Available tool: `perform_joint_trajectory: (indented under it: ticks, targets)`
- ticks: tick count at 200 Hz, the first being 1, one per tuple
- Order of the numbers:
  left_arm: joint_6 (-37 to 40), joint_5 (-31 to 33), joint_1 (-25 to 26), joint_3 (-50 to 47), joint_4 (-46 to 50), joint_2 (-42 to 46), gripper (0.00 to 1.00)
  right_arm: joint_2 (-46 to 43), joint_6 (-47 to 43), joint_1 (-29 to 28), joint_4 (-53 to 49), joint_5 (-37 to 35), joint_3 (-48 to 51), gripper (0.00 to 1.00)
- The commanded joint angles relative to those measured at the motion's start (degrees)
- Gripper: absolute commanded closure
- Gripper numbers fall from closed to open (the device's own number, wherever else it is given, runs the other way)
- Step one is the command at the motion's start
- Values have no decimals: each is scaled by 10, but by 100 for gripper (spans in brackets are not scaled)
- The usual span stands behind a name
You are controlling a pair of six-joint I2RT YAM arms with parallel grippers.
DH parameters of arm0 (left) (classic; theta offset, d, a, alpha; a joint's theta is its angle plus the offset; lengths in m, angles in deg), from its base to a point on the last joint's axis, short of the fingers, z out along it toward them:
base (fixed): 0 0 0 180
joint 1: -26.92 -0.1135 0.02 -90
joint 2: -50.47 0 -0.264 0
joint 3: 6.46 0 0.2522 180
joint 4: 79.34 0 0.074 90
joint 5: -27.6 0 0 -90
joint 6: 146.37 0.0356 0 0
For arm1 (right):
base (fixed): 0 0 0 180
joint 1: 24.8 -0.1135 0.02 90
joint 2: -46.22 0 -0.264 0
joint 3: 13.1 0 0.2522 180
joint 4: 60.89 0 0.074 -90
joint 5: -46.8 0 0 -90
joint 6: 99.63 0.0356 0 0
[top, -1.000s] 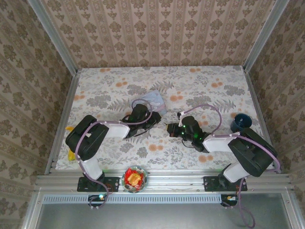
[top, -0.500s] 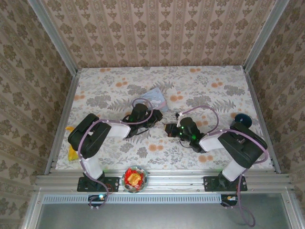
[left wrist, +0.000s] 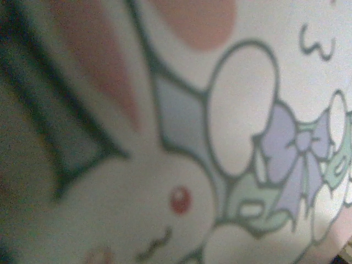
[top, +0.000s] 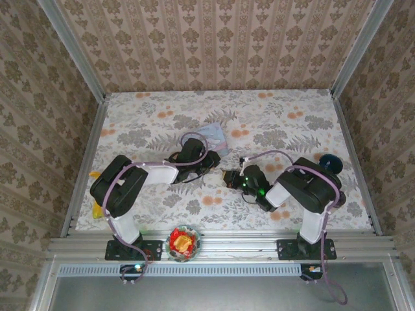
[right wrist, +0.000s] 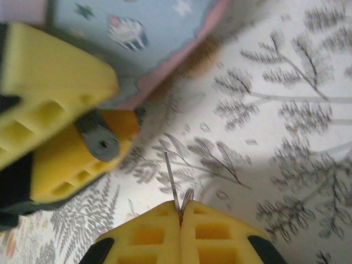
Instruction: Unlock a padlock with a key
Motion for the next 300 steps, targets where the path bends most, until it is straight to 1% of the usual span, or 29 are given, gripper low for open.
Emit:
perform_joint_trajectory:
  ticks: [1, 28, 87, 206, 300]
  targets:
    - [-34, 3, -3, -8, 93, -8, 89, 33, 26, -7, 85, -6, 10, 100]
    - [-42, 10, -2, -8, 95, -12, 88, 49, 29, -14, 101, -19, 12, 100]
    - [-48, 15, 0, -6, 87, -17, 88, 28, 15, -25, 100, -36, 25, 100]
    - [-61, -7, 1, -8, 70, -35, 88, -4, -12, -30, 100, -48, 14, 100]
    - [-72, -24, 3, -10, 53, -47, 88, 10, -9, -30, 99, -50, -4, 100]
